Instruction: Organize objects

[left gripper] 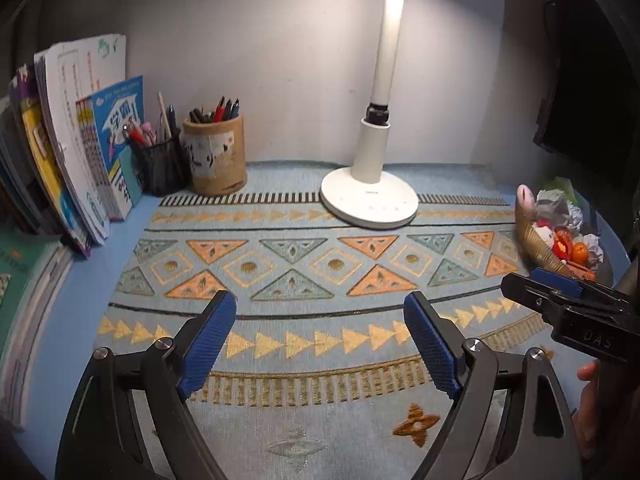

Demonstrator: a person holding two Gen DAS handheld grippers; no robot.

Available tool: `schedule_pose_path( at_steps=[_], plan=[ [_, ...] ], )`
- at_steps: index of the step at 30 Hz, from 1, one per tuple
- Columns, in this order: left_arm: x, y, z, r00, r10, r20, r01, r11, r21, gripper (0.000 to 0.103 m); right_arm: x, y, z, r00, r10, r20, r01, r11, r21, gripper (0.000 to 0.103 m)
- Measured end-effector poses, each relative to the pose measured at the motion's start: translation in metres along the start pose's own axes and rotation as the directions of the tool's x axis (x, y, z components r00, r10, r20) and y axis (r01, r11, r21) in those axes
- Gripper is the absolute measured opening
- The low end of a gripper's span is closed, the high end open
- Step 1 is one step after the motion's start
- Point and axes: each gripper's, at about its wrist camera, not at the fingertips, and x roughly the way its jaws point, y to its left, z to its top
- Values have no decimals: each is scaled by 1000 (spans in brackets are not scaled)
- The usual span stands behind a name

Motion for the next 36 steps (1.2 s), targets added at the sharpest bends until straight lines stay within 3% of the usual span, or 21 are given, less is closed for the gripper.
schedule_pose_path(
  at_steps=[7,12,21,26,29,36],
  plan=[
    [30,13,-17,999,10,-36,-12,998,-56,85,39,11,-11,997,-45,-62,44,999,-29,63],
    [46,8,-23,995,86,-42,-89,994,-60,85,55,2,-17,993,-82,-82,80,996,-28,63],
    [67,1,-32,991,69,-113,-77,995,-63,85,71,-6,-27,986,-126,-112,122,992,-36,63],
    [83,7,-41,979,95,-182,-114,989,-97,85,77,-3,-34,980,-159,-121,152,986,-63,63],
    [83,5,-41,980,97,-174,-113,990,-89,85,78,-2,-34,979,-170,-115,162,984,-73,63],
    [89,-1,-42,975,83,-204,-96,994,-53,103,77,-7,-35,980,-164,-112,160,986,-47,63]
  ],
)
